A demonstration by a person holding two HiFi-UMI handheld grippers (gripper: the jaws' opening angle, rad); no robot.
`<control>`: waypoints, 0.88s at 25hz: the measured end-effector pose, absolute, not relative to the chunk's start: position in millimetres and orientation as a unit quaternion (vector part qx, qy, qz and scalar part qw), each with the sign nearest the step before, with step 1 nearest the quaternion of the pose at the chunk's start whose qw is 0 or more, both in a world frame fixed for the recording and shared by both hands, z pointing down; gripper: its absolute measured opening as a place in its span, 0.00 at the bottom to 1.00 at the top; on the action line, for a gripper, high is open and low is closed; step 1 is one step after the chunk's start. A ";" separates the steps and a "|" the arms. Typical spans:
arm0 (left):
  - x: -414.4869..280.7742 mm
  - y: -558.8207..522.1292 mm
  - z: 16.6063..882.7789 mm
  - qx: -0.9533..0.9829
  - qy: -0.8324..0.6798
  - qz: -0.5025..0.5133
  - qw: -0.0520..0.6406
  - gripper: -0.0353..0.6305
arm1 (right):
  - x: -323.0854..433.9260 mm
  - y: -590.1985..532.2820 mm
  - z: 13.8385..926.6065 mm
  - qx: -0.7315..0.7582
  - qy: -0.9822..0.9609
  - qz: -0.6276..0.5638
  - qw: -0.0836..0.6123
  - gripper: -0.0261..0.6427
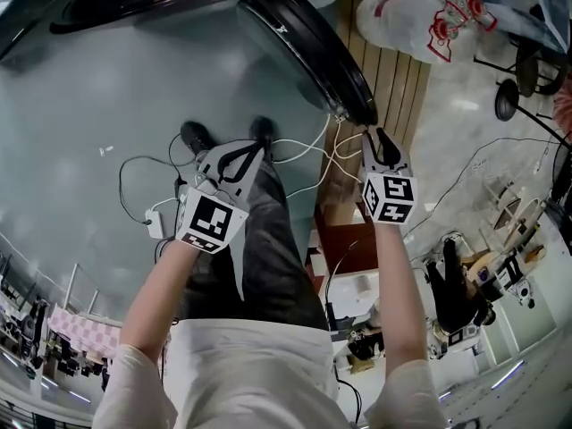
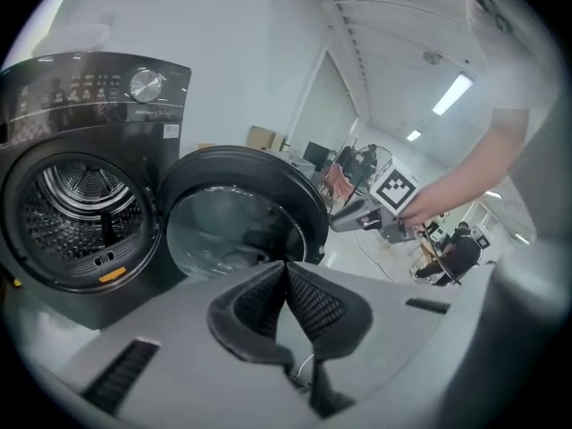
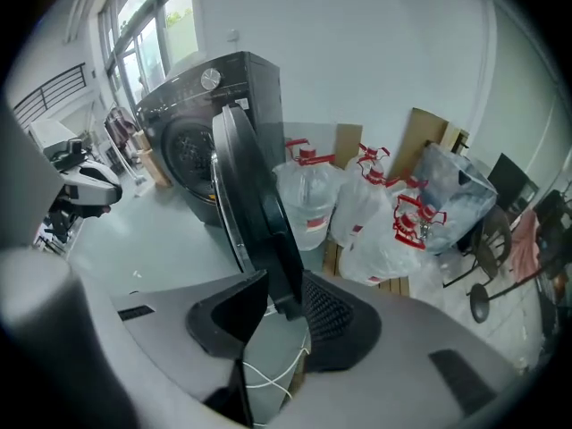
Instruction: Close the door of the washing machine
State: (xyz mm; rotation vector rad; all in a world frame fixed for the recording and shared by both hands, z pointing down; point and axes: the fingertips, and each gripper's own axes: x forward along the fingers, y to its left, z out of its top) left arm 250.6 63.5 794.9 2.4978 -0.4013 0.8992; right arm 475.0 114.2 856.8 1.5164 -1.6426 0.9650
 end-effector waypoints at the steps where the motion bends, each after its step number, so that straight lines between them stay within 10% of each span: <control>1: 251.4 67.3 797.9 0.907 -0.140 0.331 0.222 0.07 | 475.6 110.5 858.2 0.582 -0.635 0.367 0.350 0.24; 22: 199.2 63.7 805.4 0.901 -0.156 0.351 0.202 0.07 | 412.4 106.0 865.1 0.539 -0.664 0.358 0.374 0.23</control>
